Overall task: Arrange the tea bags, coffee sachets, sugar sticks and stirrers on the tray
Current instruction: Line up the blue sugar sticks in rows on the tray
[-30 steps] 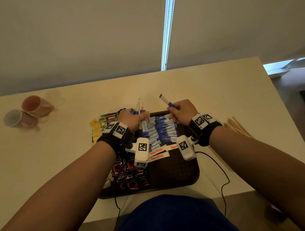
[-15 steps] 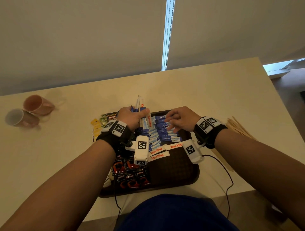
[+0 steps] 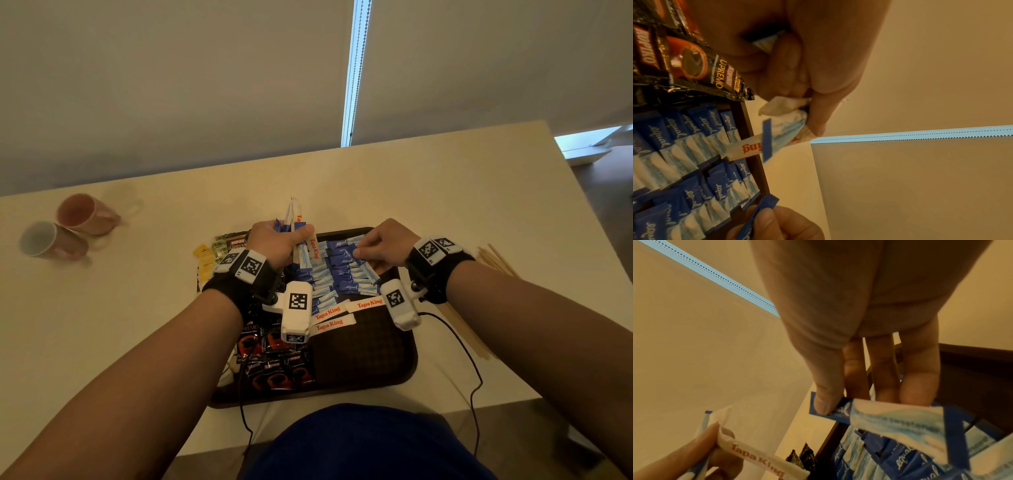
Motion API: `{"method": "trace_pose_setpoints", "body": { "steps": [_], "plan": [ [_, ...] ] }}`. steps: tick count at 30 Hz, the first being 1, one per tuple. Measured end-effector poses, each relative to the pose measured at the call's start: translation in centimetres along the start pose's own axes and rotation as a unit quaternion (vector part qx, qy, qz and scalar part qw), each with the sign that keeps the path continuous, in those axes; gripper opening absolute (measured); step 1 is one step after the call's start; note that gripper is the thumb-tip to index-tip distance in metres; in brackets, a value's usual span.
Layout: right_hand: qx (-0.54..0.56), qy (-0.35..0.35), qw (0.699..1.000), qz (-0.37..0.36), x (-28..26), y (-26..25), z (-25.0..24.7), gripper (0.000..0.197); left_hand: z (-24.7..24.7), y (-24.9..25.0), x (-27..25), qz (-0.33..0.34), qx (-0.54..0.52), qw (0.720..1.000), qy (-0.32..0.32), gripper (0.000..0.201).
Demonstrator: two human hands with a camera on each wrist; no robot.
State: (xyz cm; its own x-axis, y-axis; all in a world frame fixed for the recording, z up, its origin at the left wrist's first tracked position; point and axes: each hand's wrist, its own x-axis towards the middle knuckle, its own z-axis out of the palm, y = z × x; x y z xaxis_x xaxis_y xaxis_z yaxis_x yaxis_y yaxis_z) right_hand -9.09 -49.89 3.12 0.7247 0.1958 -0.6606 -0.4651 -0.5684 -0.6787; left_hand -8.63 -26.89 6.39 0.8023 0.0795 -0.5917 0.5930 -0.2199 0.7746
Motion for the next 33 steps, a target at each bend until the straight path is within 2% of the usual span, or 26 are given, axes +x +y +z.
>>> {"method": "trace_pose_setpoints", "body": {
  "steps": [2, 4, 10, 16, 18, 21, 23, 26, 28, 30, 33],
  "plan": [
    [-0.024, 0.010, 1.000, -0.005, 0.3, 0.2, 0.2, 0.008, 0.0, -0.1, 0.1, -0.005, -0.005, 1.000, 0.000, 0.019],
    [-0.118, 0.029, 0.992, -0.027, 0.8, 0.3, 0.5, 0.013, 0.1, -0.1, 0.2, -0.010, -0.012, 1.000, 0.001, 0.019],
    [-0.319, -0.011, 0.946, -0.048, 2.0, 0.3, 3.4, 0.024, 0.1, -0.3, 0.3, -0.017, -0.021, 1.000, -0.002, 0.018],
    [-0.347, -0.055, 0.935, -0.056, 2.4, 1.1, 5.3, 0.015, -0.2, -0.4, 0.4, -0.018, -0.004, 1.000, -0.006, 0.019],
    [-0.344, -0.050, 0.936, -0.055, 2.6, 1.3, 5.5, 0.015, -0.3, -0.4, 0.5, -0.015, 0.000, 1.000, -0.005, 0.019],
    [-0.343, -0.019, 0.933, -0.104, 2.4, 1.6, 5.1, 0.022, -0.4, -0.3, 0.3, -0.014, 0.003, 1.000, -0.007, 0.018],
    [-0.297, 0.040, 0.945, -0.134, 2.4, 1.5, 4.6, 0.020, -0.4, -0.3, 0.3, -0.015, -0.003, 1.000, -0.004, 0.017],
    [-0.140, 0.137, 0.969, -0.150, 2.1, 0.2, 3.9, 0.019, -0.4, 0.1, -0.2, -0.014, -0.004, 1.000, -0.006, 0.017],
    [-0.026, 0.116, 0.983, -0.142, 1.8, -1.4, 3.9, 0.028, -0.3, 0.6, -0.6, -0.021, -0.017, 1.000, -0.014, 0.018],
    [0.112, 0.042, 0.985, -0.124, 1.1, -3.0, 4.4, 0.033, -0.3, 0.8, -0.8, -0.033, -0.020, 0.999, -0.029, 0.020],
    [0.228, -0.028, 0.967, -0.109, 0.3, -4.2, 5.4, 0.020, -0.5, 1.0, -0.6, -0.036, -0.014, 0.998, -0.049, 0.034]
  ]
}}
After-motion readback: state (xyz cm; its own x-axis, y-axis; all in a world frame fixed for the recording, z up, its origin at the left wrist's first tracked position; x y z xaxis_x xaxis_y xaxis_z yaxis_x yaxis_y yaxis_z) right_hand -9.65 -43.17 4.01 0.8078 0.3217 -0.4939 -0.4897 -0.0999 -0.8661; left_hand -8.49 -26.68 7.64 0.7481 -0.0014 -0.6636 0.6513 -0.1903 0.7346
